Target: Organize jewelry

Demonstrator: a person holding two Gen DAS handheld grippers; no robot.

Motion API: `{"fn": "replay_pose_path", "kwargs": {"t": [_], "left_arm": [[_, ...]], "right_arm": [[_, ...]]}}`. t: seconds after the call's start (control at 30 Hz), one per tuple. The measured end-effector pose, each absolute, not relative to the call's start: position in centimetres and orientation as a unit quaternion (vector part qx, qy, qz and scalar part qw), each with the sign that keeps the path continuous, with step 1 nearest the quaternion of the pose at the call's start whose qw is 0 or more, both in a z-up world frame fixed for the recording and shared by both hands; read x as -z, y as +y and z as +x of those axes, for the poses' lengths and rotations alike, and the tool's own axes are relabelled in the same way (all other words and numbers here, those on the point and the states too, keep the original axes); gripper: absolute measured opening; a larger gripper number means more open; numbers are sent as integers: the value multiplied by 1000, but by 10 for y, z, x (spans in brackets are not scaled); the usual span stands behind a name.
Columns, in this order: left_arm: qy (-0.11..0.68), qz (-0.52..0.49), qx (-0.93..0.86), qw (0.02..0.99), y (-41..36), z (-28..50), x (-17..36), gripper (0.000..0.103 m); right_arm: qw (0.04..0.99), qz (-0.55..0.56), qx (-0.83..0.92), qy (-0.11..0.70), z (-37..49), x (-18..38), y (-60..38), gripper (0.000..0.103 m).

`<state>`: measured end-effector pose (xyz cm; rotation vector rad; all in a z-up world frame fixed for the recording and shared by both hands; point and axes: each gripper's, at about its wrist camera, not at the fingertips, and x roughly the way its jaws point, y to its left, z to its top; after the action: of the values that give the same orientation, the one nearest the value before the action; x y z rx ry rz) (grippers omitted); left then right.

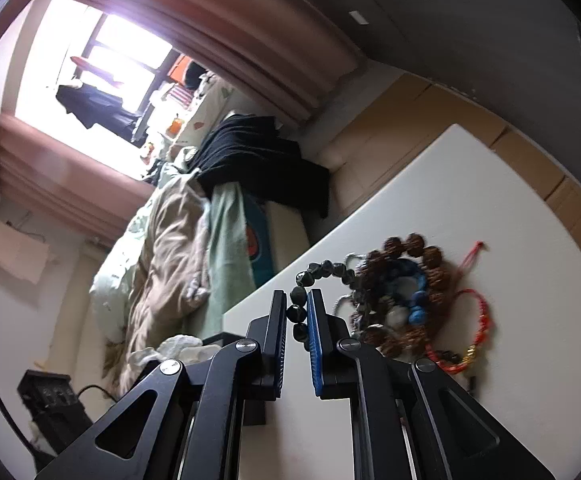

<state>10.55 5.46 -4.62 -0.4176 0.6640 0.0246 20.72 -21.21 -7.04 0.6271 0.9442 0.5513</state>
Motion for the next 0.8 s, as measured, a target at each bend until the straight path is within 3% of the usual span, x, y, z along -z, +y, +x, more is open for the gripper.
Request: {"fn": "replay_pose_path", "kwargs": {"t": [0.4,0.43,0.47,0.5,0.53,0.57,0.8], "left_arm": [[333,-251,-65,906,98,94,47,6],[333,-259,-69,904,101,94,47,17],[332,-272,-71,900,104,94,48,42],[328,-281,-72,899,107,94,49,58],[319,-286,-77,900,109,92,48,83],[305,-287,-84,904,111,88,45,87],[280,-267,-121,914,124,75,34,87]], "right_arm": [[794,278,-324,432,190,62,-164,12],[792,278,-331,432,189,62,-159,12],[789,277,-337,432,187,63,-156,12],[787,277,-343,432,186,64,-153,12],[784,275,-349,434,185,64,-147,12],[782,274,-353,434,183,65,-144,12],[767,267,-384,440,175,67,-115,12]]}}
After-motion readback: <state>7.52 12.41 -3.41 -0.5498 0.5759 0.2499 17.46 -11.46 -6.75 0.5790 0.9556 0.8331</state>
